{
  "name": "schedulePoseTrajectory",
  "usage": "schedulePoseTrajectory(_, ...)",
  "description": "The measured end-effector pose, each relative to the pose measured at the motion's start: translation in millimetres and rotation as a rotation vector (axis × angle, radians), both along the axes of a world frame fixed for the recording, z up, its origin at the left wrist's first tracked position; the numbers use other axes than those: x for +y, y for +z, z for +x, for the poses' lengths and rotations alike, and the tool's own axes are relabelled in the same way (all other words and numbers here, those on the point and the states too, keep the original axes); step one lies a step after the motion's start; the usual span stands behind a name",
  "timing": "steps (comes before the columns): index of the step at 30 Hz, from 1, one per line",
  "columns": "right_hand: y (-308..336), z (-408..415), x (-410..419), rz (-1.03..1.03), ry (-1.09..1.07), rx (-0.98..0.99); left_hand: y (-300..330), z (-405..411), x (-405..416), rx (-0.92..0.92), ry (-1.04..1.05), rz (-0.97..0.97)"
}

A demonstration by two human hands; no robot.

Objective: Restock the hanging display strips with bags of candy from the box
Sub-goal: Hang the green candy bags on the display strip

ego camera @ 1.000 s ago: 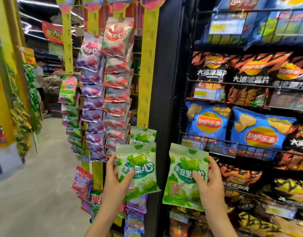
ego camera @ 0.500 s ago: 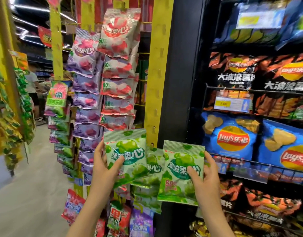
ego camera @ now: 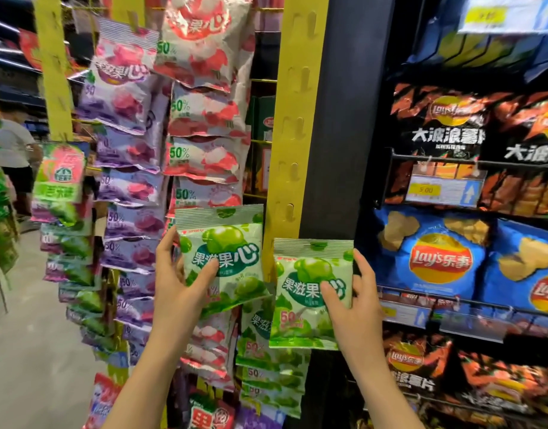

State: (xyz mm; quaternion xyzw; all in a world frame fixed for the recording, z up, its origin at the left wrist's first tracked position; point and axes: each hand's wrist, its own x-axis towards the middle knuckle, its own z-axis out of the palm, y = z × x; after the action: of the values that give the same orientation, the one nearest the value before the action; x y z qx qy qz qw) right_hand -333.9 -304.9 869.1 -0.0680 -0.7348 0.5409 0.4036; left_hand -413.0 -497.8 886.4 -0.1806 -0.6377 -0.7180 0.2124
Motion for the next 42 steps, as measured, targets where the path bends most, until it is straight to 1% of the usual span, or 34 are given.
schedulePoseTrajectory(6, 7, -14, -26, 0.015, -0.041, -0.002, 9, -18, -16, 0.024, -0.081, 0.029)
schedulePoseTrajectory(9, 10, -18, -38, 0.023, -0.054, -0.026, 13, -29, -30, 0.054, -0.127, -0.003)
schedulePoseTrajectory(16, 4, -32, -51, 0.039, -0.199, -0.085, 14, -44, -46, 0.049, -0.261, -0.012)
schedulePoseTrajectory(23, -2, -33, -58, 0.037, -0.285, -0.15, 10, -49, -44, 0.065, -0.372, 0.003)
schedulePoseTrajectory(30, -14, -33, -64, 0.072, -0.362, -0.186, 8, -46, -44, 0.079, -0.367, 0.002)
schedulePoseTrajectory(36, -19, -31, -64, 0.092, -0.428, -0.192, 6, -43, -44, 0.086, -0.364, -0.039)
schedulePoseTrajectory(39, -14, -25, -62, 0.153, -0.48, -0.157, 7, -40, -39, 0.103, -0.363, -0.05)
schedulePoseTrajectory(42, 8, -21, -51, 0.166, -0.486, -0.054, 7, -34, -33, 0.136, -0.378, -0.07)
